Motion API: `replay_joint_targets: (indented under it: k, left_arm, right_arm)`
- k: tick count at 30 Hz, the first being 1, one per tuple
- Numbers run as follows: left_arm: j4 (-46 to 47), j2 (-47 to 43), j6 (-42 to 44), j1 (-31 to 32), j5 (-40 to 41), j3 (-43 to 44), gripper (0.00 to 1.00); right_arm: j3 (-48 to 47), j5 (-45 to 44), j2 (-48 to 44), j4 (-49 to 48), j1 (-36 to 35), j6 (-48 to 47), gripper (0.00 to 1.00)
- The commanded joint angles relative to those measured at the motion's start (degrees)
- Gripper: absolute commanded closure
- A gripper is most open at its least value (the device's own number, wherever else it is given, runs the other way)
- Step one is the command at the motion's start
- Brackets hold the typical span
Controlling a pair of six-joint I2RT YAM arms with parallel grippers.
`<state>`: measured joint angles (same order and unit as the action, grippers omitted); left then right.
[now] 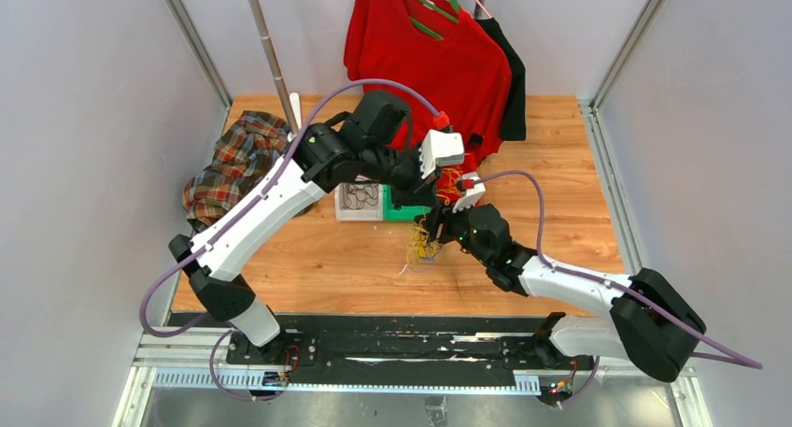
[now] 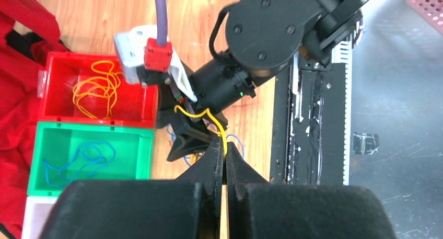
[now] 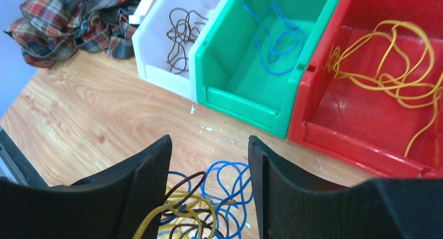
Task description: Untangle the cables
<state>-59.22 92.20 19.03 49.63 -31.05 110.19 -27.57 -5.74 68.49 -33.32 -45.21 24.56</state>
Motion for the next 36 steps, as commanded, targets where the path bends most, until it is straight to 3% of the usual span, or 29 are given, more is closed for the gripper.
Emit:
replay_joint_targets:
  k: [1,14,24,30,36]
  left_arm:
    - [-0.11,-2.15,-0.43,0.03,-3.32,3.47,1.0]
    - [-0.06,-1.53,3.45,0.01,3.21,20.76,1.0]
    - [1.89,0.72,10.82,0.03,11.89,34.84,1.0]
    - [10.34,-2.86,12.29,0.03,16.25,30.97,1.0]
    - [10.44,-6.2,11.98,0.07,14.28,23.93,1.0]
  right_arm:
    - [2.6,-1.87,1.83,-3.33,-1.94,1.69,0.46]
    - [12.85,-6.94,3.26,-4.86,-2.75,3.66,0.56]
    - [15.71,-9.14,3.24,-4.04,-3.29,4.1,0.58]
    - [14.83,-10.93,-4.14,1.82,-3.7,2.32,0.55]
    - [7.56,-9.36,-19.89,11.83,-3.74,-5.42,0.41]
